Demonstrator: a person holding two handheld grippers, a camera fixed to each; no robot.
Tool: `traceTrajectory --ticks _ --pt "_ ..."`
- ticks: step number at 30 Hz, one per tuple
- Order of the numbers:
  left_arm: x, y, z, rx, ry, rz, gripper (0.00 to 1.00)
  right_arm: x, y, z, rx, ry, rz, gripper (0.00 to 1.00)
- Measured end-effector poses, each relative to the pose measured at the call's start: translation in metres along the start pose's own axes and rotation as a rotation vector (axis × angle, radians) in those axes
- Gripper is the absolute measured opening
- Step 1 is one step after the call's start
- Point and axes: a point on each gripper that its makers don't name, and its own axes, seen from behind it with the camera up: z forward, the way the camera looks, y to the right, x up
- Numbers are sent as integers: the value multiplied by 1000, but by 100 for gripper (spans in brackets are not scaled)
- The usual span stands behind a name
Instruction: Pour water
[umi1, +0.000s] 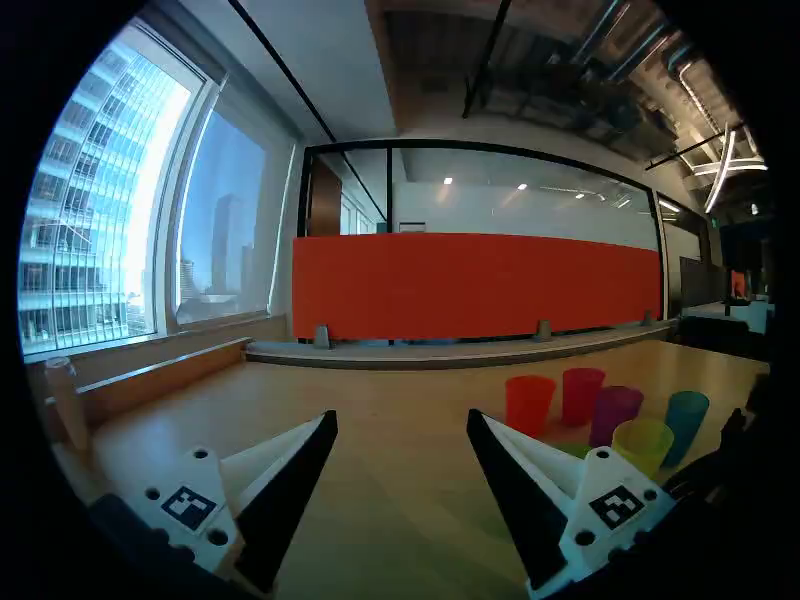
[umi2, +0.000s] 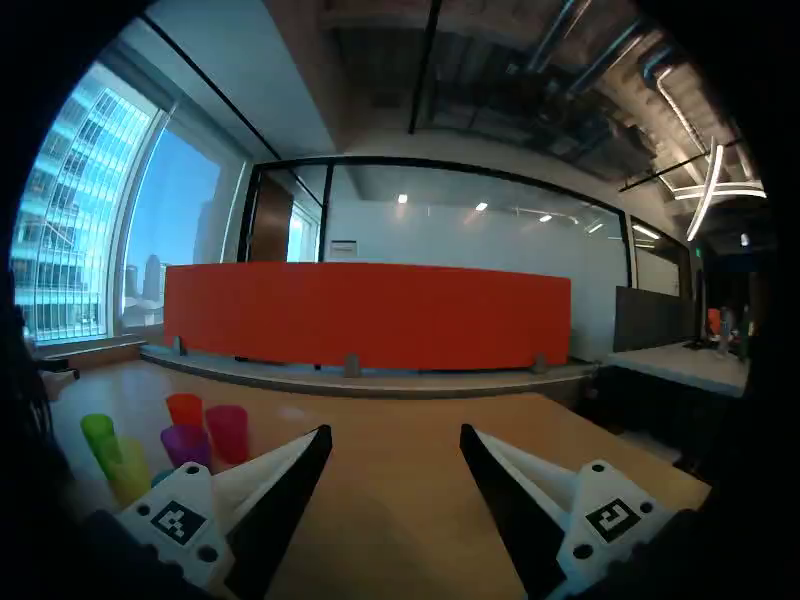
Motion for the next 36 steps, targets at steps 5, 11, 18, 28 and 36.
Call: traceTrajectory --ticks 5,11,18,28,36 --pt "0 0 0 0 0 0 97 0 -5 7 7 27 22 99" --pt "0 1 0 0 0 0 97 -5 -11 10 26 46 25 99" --pt "0 0 0 0 0 0 96 -20 -12 13 30 38 12 99" --pt "0 0 0 0 0 0 96 -35 -7 17 23 13 47 99" --pt "0 0 1 0 0 0 96 -42 -4 19 17 1 47 99"
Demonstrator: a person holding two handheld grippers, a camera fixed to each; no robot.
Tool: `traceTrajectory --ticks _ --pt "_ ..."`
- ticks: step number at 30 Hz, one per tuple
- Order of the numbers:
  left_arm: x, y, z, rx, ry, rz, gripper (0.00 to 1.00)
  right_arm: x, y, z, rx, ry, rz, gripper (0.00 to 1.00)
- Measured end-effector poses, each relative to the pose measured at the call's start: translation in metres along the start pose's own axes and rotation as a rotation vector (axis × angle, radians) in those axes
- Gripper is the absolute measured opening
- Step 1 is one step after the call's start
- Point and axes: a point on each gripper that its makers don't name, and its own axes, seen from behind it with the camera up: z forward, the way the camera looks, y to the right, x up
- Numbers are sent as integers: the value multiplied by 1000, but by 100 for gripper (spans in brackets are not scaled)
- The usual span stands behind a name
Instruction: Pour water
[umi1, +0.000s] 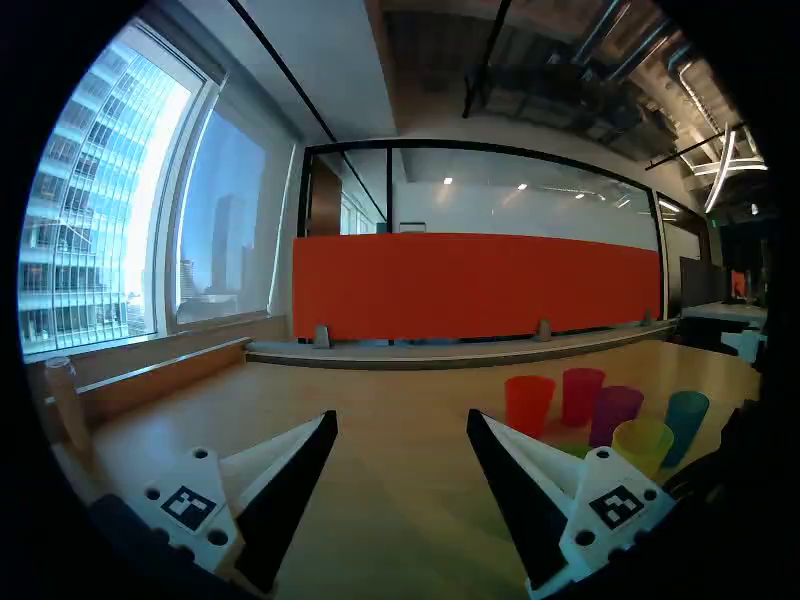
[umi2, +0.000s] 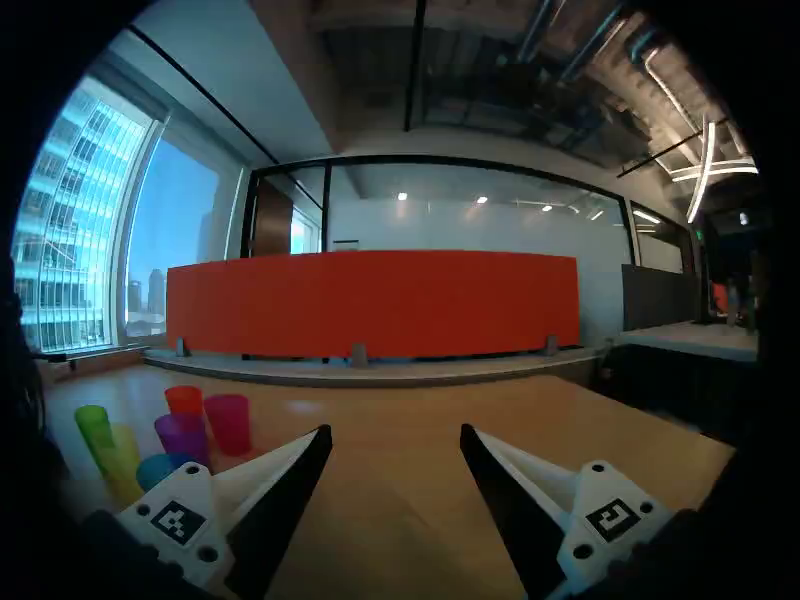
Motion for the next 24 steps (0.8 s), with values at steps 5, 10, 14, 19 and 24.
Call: traceTrajectory --ticks 5,10,14,19,24 --pt "0 0 0 0 0 0 96 -4 -1 2 -1 -5 -10 99" --pt "0 0 -1 0 0 0 96 -4 -2 2 1 -6 -13 99" --pt "0 -1 -1 0 0 0 96 -3 -2 2 2 -6 -13 99" --pt "0 0 -1 0 0 0 96 -4 -2 1 3 -6 -13 99" --pt "0 0 -1 0 0 0 96 -4 -2 1 4 -6 -12 99"
